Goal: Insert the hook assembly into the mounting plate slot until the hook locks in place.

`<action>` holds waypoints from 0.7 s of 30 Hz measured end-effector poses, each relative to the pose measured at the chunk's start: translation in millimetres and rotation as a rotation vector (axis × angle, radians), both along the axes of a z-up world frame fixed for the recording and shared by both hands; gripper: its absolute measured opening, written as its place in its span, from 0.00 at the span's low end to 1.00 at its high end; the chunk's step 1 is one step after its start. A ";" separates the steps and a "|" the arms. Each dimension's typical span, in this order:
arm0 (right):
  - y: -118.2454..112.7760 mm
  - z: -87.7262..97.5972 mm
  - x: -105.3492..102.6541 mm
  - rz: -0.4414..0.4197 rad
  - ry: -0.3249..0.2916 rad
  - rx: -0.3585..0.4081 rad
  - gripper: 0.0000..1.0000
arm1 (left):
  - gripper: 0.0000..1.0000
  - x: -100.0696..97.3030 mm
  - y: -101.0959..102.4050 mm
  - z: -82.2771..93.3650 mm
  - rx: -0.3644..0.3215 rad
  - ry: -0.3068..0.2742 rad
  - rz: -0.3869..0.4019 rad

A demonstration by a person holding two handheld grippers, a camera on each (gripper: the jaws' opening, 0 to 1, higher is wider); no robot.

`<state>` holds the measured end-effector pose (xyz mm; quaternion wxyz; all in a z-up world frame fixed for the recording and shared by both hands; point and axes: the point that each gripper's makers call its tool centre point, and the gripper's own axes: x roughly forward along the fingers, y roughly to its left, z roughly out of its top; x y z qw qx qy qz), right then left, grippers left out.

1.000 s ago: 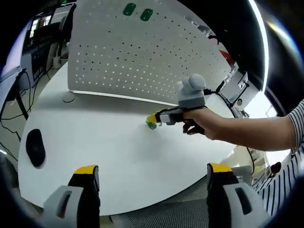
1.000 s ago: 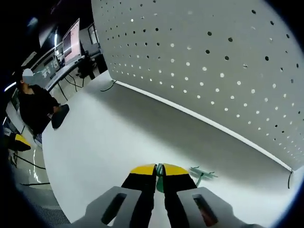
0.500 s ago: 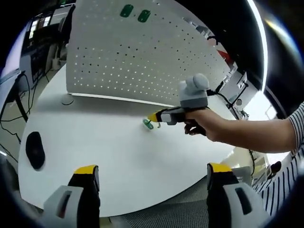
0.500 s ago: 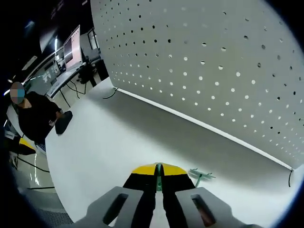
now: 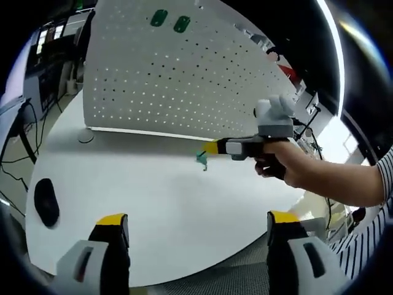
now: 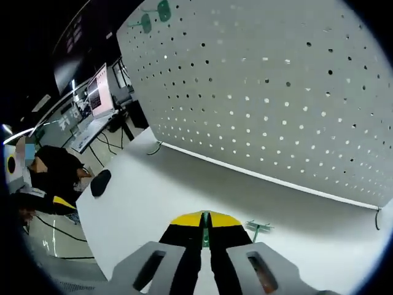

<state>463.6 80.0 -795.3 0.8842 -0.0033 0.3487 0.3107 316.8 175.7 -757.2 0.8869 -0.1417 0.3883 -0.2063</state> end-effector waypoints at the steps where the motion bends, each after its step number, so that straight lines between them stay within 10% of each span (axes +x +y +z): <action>1: -0.9 3.4 -1.9 -0.003 -0.003 0.009 0.00 | 0.95 1.8 0.3 0.8 0.001 -0.003 0.002; 21: 11.6 85.7 -61.0 -0.051 -0.024 0.321 0.00 | 0.91 25.9 -14.8 14.1 -0.039 -0.033 0.001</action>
